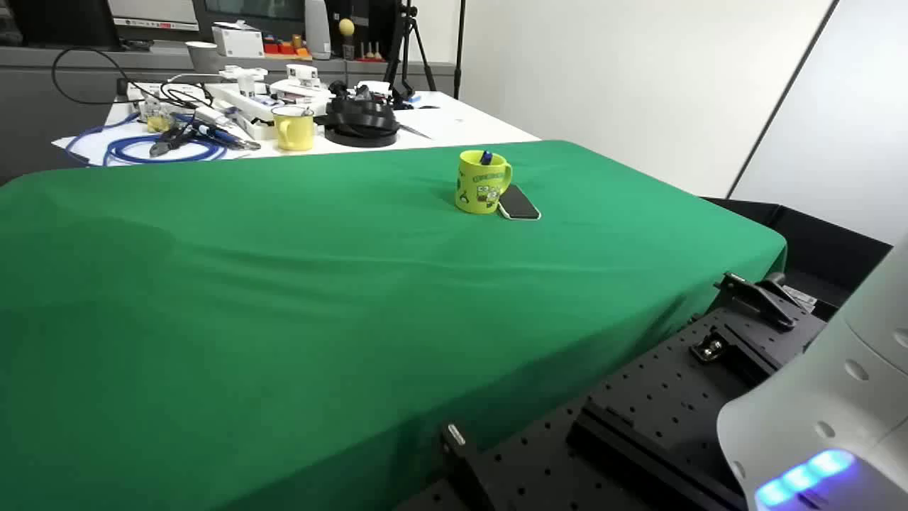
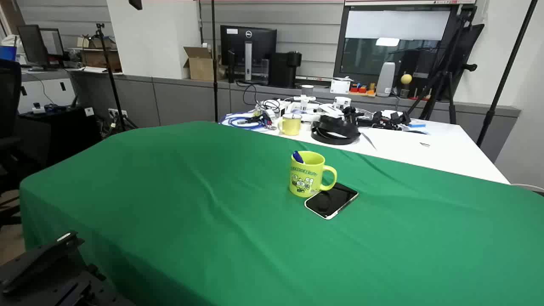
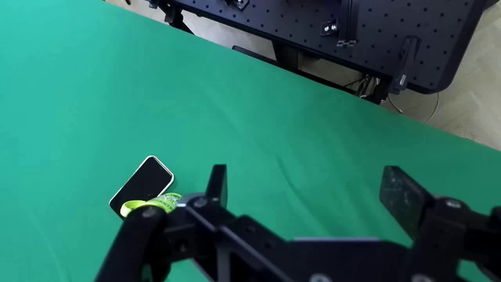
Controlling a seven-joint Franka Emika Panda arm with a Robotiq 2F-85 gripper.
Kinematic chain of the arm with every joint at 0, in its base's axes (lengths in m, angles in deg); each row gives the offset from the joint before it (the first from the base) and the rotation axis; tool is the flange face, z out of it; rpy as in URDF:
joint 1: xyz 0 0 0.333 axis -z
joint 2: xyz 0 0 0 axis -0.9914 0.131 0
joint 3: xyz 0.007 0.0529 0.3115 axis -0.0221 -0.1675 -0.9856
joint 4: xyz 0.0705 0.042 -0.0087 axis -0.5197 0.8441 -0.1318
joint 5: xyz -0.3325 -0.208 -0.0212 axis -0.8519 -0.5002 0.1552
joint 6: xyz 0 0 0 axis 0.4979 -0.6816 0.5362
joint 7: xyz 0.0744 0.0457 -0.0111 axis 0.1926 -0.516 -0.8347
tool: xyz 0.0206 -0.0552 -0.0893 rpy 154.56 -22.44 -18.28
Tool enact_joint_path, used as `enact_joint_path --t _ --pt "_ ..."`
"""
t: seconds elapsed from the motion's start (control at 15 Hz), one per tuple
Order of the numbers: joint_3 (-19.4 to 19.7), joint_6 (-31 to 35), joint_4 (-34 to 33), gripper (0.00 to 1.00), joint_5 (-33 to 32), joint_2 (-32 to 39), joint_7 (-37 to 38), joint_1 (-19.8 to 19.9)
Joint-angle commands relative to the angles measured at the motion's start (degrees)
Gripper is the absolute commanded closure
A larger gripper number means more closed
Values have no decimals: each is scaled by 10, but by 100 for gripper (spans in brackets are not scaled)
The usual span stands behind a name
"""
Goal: Pick the marker from the cup and put it on the table
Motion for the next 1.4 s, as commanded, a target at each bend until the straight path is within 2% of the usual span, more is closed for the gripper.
enact_joint_path --t 0.0,0.6,0.67,0.8,0.87,1.07,1.33 --pt "11 -1 -2 0 -3 2 4 -14" --pt "11 0 -2 0 -3 2 4 -14" --pt "8 13 -3 0 -25 15 30 -5" --pt "12 44 -1 0 -61 34 24 -2" --pt "20 58 -4 0 -68 46 2 -2" --pt "47 69 -30 0 -60 94 -6 10" --pt "94 7 -103 0 -26 193 -22 37"
